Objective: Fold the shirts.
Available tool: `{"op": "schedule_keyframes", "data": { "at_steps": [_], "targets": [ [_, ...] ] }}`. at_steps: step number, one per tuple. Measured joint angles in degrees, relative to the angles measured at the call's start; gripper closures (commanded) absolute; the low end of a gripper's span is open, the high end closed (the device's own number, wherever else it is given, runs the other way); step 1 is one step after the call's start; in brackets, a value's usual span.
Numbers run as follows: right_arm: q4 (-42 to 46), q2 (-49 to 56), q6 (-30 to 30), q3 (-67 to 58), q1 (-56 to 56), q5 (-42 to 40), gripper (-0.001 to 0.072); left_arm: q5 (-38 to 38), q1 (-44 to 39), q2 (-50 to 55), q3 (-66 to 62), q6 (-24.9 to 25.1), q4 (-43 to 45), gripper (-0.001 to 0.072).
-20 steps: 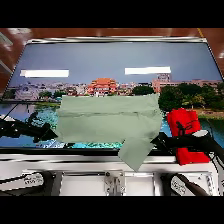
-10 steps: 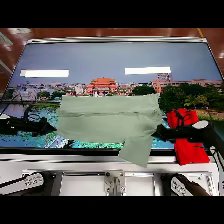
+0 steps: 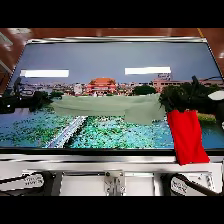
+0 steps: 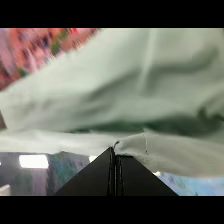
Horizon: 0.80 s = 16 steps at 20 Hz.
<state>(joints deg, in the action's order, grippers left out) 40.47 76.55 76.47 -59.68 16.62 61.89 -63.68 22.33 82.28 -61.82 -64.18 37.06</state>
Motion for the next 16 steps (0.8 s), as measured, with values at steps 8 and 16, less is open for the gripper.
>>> {"op": "schedule_keyframes", "data": {
  "at_steps": [8,16],
  "targets": [
    [-2.84,19.41,2.69,-15.37,-4.72,-5.03,0.0651,2.32,-4.42,13.64,-11.21,-5.55,-1.53,0.0671],
    [-1.14,27.19,3.87,-17.38,-5.62,-10.03,0.0176,3.34,-4.28,18.12,-12.44,-13.05,4.96,0.0218]
  ]
}}
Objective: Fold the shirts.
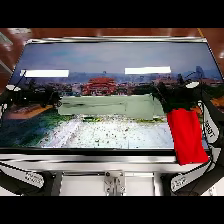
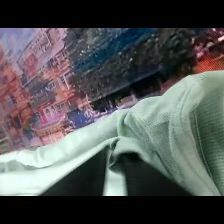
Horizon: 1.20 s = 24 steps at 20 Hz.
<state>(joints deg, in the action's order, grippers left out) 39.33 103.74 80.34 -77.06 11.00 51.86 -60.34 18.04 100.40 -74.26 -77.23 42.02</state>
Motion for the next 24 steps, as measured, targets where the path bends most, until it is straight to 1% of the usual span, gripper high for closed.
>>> {"op": "schedule_keyframes", "data": {
  "at_steps": [1,3,4,5,6,8,10,13,16,18,19,20,21,22,23,24],
  "targets": [
    [-0.04,0.11,-0.98,-0.15,0.00,0.02,0.0126,-0.66,0.02,0.13,-0.26,-0.31,0.81,0.0097],
    [0.11,-0.50,-3.91,-0.92,0.59,1.38,0.0126,-2.45,0.31,0.28,-1.42,-0.76,2.47,0.0096],
    [1.33,-1.27,-5.20,-1.51,1.29,2.21,0.0065,-3.58,0.76,0.31,-2.47,-1.07,2.91,0.0097],
    [3.02,-2.14,-5.92,-1.97,2.05,3.26,0.0031,-4.55,1.42,0.31,-3.72,-1.60,3.48,0.0097],
    [5.73,-3.10,-6.01,-2.32,3.04,5.09,0.0031,-5.42,2.05,0.28,-4.94,-2.05,3.91,0.0098],
    [10.80,-4.09,-5.27,-2.78,5.01,8.04,0.0031,-7.96,3.21,-0.13,-7.30,-2.95,4.28,0.0132],
    [13.77,-3.78,-4.46,-3.02,6.40,12.22,0.0031,-10.54,3.98,-0.85,-9.05,-3.41,4.57,0.0132],
    [15.12,-1.44,-4.02,-3.17,6.32,16.96,0.0031,-14.38,4.17,-2.60,-10.38,-3.08,4.85,0.0132],
    [15.34,1.42,-3.82,-3.21,4.37,18.49,0.0031,-17.81,3.65,-5.03,-10.91,-1.29,4.94,0.0132],
    [13.94,2.99,-2.86,-3.34,3.28,18.82,0.0034,-19.54,2.71,-6.56,-11.08,0.35,4.61,0.0132],
    [13.31,3.72,-1.99,-3.45,2.82,18.80,0.0188,-20.04,2.19,-7.10,-11.10,1.11,4.59,0.0132],
    [13.31,4.42,-1.46,-3.41,2.43,18.18,0.0490,-20.41,1.49,-7.56,-11.15,1.70,4.52,0.0132],
    [13.22,5.05,-0.92,-3.26,2.25,17.79,0.0643,-20.63,0.70,-7.87,-11.19,2.29,4.22,0.0151],
    [13.16,5.11,-0.22,-3.19,2.16,17.44,0.0650,-20.85,-0.31,-8.07,-11.19,2.84,3.69,0.0328],
    [13.35,4.79,-0.44,-3.23,1.90,16.90,0.0650,-20.92,-1.31,-8.26,-11.19,3.50,3.08,0.0484],
    [13.14,4.09,-0.66,-3.19,1.86,16.61,0.0650,-20.90,-2.58,-8.39,-11.19,4.31,2.54,0.0555]
  ]
}}
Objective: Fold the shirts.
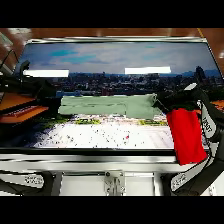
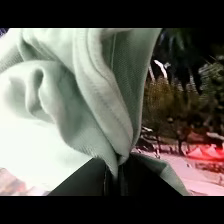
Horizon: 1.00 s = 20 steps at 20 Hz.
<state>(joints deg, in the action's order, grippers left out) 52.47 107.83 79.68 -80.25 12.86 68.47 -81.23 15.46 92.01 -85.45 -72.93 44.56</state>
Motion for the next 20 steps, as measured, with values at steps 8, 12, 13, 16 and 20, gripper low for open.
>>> {"op": "schedule_keyframes", "data": {
  "at_steps": [8,12,13,16,20],
  "targets": [
    [-2.14,-16.37,0.42,-0.09,-0.09,4.20,0.0650,13.53,-20.35,3.13,0.09,3.30,-2.71,0.0669],
    [-2.08,-25.38,3.39,-0.09,-0.26,9.68,0.0650,23.19,-33.81,8.92,0.04,3.06,-5.73,0.0669],
    [-1.46,-27.61,4.33,-0.09,-0.57,11.19,0.0650,25.27,-36.52,10.29,0.04,2.89,-7.37,0.0669],
    [0.96,-33.42,7.23,-0.09,-1.92,15.04,0.0650,30.88,-43.71,14.32,0.00,2.69,-13.46,0.0670],
    [2.97,-39.19,11.08,-0.09,-4.22,17.57,0.0650,35.28,-50.42,18.95,-0.02,3.69,-23.34,0.0670]
  ]
}}
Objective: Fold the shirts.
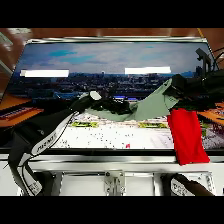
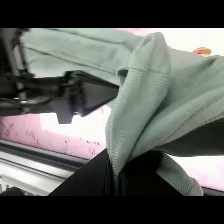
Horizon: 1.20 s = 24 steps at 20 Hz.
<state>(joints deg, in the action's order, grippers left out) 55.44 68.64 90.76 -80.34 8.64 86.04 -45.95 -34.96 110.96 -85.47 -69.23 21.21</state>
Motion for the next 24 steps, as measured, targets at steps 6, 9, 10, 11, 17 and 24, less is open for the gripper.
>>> {"op": "schedule_keyframes", "data": {
  "at_steps": [6,9,10,11,17,24],
  "targets": [
    [2.23,-2.75,2.99,0.00,-4.37,-0.55,0.0650,-0.57,-1.51,4.02,-0.09,2.58,-12.04,0.0672],
    [5.07,-1.36,3.91,0.00,-9.73,-5.14,0.0650,-5.73,4.66,2.21,-0.09,5.95,-12.39,0.0673],
    [5.53,-0.22,4.20,0.00,-12.11,-7.34,0.0650,-7.17,7.61,0.79,-0.09,6.32,-10.49,0.0673],
    [6.01,1.20,4.46,0.00,-14.45,-9.88,0.0650,-8.72,11.15,-1.14,-0.09,6.21,-7.41,0.0673],
    [0.98,15.78,4.87,0.00,-29.62,-30.08,0.0649,-15.63,35.43,-17.81,-0.11,1.88,8.50,0.0672],
    [-30.77,34.49,-4.52,0.00,-39.82,-51.06,0.0117,-29.05,50.93,-31.56,0.13,1.29,12.98,0.0672]
  ]
}}
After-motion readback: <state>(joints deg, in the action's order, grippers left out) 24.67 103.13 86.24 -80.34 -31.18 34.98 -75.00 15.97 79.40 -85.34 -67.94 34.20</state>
